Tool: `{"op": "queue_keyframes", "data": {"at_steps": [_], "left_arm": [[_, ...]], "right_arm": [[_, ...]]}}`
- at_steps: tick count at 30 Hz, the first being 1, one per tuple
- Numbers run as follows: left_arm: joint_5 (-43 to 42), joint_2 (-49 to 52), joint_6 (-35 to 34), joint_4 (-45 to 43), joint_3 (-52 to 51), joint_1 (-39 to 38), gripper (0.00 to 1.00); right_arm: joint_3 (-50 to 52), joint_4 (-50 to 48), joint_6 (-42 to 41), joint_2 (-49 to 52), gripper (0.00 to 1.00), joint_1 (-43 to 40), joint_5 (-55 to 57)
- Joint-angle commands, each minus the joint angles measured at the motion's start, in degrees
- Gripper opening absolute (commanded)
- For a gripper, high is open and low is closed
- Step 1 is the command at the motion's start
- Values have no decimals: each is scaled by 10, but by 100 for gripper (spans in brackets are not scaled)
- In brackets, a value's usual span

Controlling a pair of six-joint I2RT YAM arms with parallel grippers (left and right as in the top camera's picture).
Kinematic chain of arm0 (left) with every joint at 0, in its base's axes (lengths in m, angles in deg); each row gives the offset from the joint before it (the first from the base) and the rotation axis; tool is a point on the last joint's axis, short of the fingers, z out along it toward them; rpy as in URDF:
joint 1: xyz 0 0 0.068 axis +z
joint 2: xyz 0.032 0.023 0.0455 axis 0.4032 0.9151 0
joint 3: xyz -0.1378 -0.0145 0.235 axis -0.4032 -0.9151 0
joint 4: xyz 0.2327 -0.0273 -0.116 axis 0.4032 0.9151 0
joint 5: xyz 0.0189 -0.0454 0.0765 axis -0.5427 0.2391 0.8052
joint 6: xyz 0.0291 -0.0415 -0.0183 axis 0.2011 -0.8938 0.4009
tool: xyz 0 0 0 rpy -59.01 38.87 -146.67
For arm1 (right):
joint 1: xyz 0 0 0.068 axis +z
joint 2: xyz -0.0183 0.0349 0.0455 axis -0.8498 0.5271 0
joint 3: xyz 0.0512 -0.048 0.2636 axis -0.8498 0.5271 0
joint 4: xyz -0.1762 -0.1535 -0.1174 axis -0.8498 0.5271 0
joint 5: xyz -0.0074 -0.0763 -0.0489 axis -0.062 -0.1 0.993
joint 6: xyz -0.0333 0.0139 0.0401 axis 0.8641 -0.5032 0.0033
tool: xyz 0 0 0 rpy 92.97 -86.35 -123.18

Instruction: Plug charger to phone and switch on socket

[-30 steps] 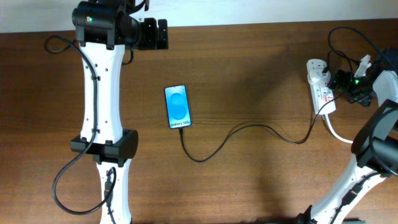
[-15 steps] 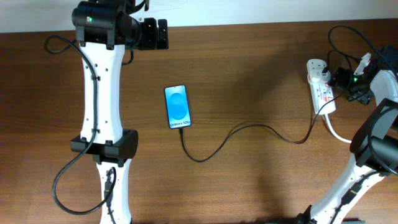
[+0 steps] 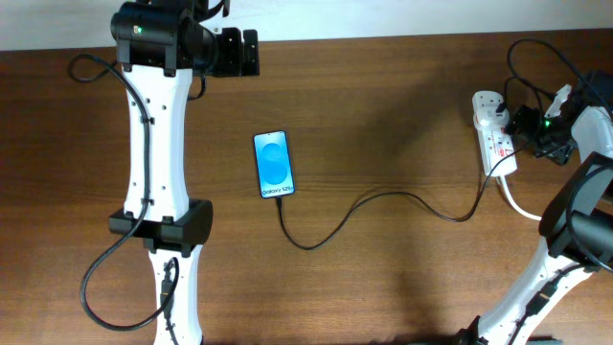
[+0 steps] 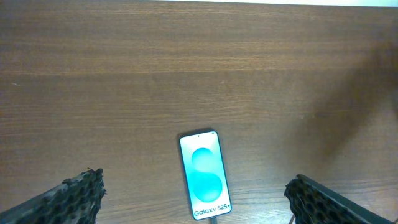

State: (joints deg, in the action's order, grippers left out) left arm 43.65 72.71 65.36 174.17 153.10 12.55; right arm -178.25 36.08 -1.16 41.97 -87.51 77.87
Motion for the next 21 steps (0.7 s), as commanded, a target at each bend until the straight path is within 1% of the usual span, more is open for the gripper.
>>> {"op": "queue_keyframes", "data": {"at_steps": [1,5,7,9,11,13,16,19,21], "left_arm": [[2,-13,6,0,3,2,99],[2,-13,6,0,3,2,99],[2,-13,6,0,3,1,99],[2,-13,6,0,3,1,99],[2,-13,6,0,3,1,99],[2,-13,6,0,3,2,99],[2,-13,6,0,3,2,99],[2,-13,6,0,3,2,99],[2,-13,6,0,3,2,99]], "right_arm": [[27,19,19,27,99,27,-8],[27,12,19,27,98,26,-7],[17,12,-23,25,98,15,7],[-9,28,-23,23,98,-1,7],[-43,56,-23,17,98,-24,9],[-88,92,-49,5,99,-53,10],[-149,143,-57,-19,98,-86,9],[-222,207,-57,-36,98,-97,6],[-270,249,-57,-56,98,-91,-15]]}}
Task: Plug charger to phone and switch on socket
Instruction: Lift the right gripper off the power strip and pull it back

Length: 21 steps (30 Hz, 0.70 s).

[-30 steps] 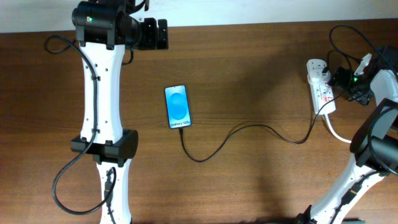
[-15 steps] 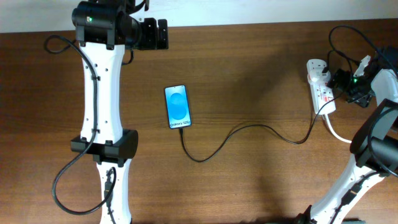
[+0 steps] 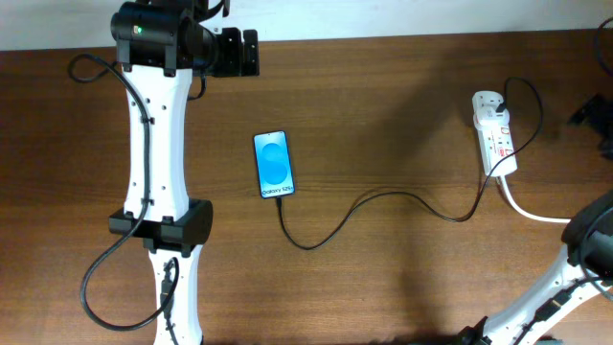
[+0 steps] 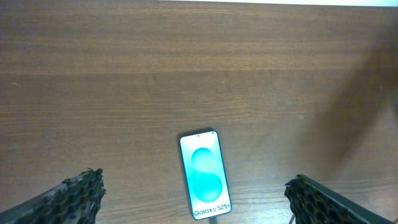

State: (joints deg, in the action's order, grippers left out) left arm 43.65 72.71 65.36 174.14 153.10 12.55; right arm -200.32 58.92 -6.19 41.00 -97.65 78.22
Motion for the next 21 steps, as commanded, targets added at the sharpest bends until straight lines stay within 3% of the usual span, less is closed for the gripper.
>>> {"op": "queue_keyframes", "data": {"at_steps": [1,5,11,16,21], "left_arm": [[2,-13,6,1,3,2,99],[2,-13,6,1,3,1,99],[2,-13,6,1,3,2,99],[2,-13,6,1,3,2,99],[2,-13,6,1,3,1,99]], "right_arm": [[-68,37,-5,-57,98,16,-27],[-129,89,38,-113,98,54,-61],[-132,117,91,-229,98,186,-59],[-132,170,123,-254,99,284,-57],[-132,245,136,-254,98,324,-57]]}}
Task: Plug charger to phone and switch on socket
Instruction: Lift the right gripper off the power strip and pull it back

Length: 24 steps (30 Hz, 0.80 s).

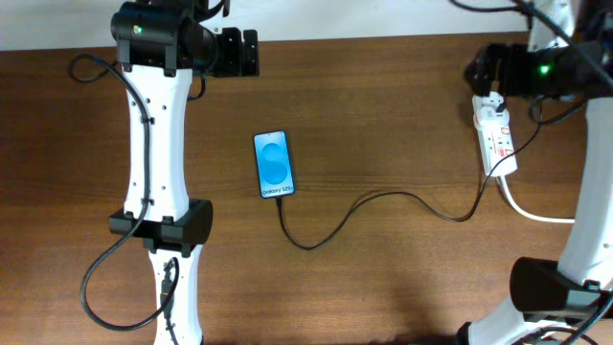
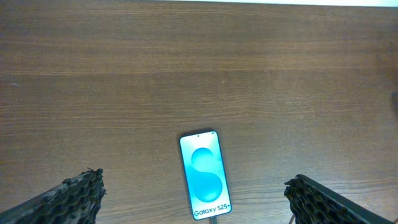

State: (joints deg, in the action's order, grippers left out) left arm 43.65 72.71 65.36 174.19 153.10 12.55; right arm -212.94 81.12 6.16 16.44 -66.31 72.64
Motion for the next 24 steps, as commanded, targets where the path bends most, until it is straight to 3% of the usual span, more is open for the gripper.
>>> {"op": "queue_keyframes", "data": {"at_steps": [1,4,11,16,24], "left_arm": [[2,-13,6,0,3,2,99],[2,-13,6,0,3,2,100],[2,-13,6,0,3,2,99],[2,-13,6,0,3,1,99],[2,-13,6,0,3,2,99]], "right_arm": [[-6,43,13,-9,98,10,3],[-4,90,12,-9,98,10,42],[40,90,10,-79,98,48,25],[203,73,10,-253,98,77,75],[630,-228,10,-574,98,77,79]]}}
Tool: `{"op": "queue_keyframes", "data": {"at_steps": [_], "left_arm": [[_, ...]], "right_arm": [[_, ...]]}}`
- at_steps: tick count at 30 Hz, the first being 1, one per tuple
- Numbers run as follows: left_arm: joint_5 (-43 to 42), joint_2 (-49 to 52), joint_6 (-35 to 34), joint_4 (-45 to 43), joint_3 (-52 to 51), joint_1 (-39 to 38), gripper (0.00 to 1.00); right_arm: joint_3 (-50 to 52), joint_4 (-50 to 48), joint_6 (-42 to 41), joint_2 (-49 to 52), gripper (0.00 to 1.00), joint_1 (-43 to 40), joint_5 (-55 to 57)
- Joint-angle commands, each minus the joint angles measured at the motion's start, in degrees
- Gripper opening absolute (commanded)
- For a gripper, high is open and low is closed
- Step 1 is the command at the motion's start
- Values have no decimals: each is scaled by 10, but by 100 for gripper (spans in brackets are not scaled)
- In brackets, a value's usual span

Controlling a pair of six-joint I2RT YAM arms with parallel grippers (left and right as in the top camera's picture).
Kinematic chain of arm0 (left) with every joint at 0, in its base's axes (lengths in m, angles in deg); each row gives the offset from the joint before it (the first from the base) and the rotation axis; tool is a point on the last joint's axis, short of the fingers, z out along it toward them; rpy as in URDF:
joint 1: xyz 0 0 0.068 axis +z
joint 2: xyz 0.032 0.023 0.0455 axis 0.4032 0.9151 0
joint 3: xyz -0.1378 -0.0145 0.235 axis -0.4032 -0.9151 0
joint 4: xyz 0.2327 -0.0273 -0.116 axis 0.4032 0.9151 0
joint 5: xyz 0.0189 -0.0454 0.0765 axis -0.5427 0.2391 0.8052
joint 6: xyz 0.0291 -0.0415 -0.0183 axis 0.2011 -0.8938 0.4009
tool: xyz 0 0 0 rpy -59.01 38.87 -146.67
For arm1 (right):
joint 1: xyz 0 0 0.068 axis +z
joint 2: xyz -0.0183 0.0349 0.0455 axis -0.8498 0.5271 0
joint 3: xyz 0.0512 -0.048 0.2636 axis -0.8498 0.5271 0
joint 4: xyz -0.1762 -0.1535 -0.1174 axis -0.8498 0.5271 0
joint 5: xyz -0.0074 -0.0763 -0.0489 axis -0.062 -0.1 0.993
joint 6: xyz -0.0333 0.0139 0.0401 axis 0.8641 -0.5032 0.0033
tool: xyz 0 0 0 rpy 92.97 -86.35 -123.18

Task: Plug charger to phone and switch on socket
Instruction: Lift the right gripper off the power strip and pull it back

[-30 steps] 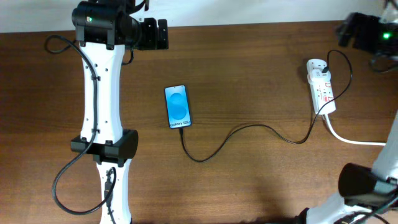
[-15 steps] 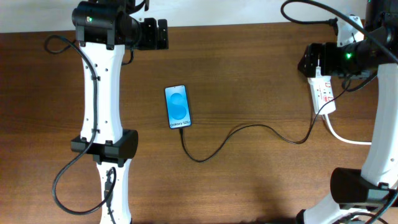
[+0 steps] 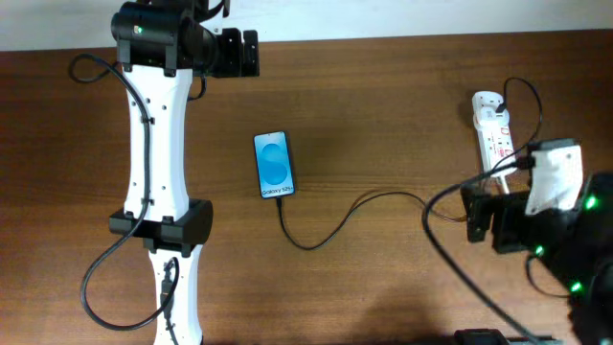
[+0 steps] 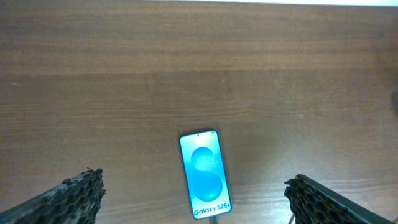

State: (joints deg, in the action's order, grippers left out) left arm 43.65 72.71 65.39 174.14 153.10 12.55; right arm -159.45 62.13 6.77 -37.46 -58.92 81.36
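The phone [image 3: 274,165] lies face up on the brown table with its screen lit, and it also shows in the left wrist view as the phone [image 4: 205,174]. A black charger cable [image 3: 383,197] runs from its near end in a curve to the white power strip [image 3: 495,134] at the right. My left gripper [image 3: 239,53] hangs open high above the far table edge, its fingers [image 4: 74,199] wide apart with nothing between them. My right gripper [image 3: 477,217] sits in front of the strip, over the cable; its jaws are not readable.
A white lead [image 3: 522,209] leaves the strip toward the right edge. The left arm's white links [image 3: 153,144] stretch along the left side with a loose black cable [image 3: 96,278]. The right arm's bulk [image 3: 556,230] fills the lower right corner.
My right arm was over the far end of the power strip at the top right; now it is at the lower right, in front of the strip. Phone, cable and left arm have not moved.
The right gripper was beside the strip's right side, then almost out of view at the right edge, then over the strip's far end, and now in front of it. All along the phone stayed lit with the cable in it and the left gripper stayed open.
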Motion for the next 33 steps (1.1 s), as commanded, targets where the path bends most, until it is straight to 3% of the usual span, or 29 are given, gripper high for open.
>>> {"op": "queue_keyframes", "data": {"at_steps": [1,3,7,13,19,25,27,33], "left_arm": [[2,-13,5,1,3,1,99],[2,-13,6,1,3,1,99],[2,-13,6,1,3,2,99],[2,-13,6,1,3,2,99],[2,-13,6,1,3,1,99],[2,-13,5,1,3,2,99],[2,-13,6,1,3,1,99],[2,-13,6,1,3,2,99]], "right_arm": [[155,-88,4,-54,98,3,-8],[257,-169,4,-52,99,3,-7],[361,-167,4,12,98,3,-35],[367,-229,9,146,98,3,-33],[367,-295,9,147,98,3,-39],[478,-539,9,10,98,3,-6],[580,-618,9,-108,98,3,3],[763,-732,4,-325,98,3,13]]}}
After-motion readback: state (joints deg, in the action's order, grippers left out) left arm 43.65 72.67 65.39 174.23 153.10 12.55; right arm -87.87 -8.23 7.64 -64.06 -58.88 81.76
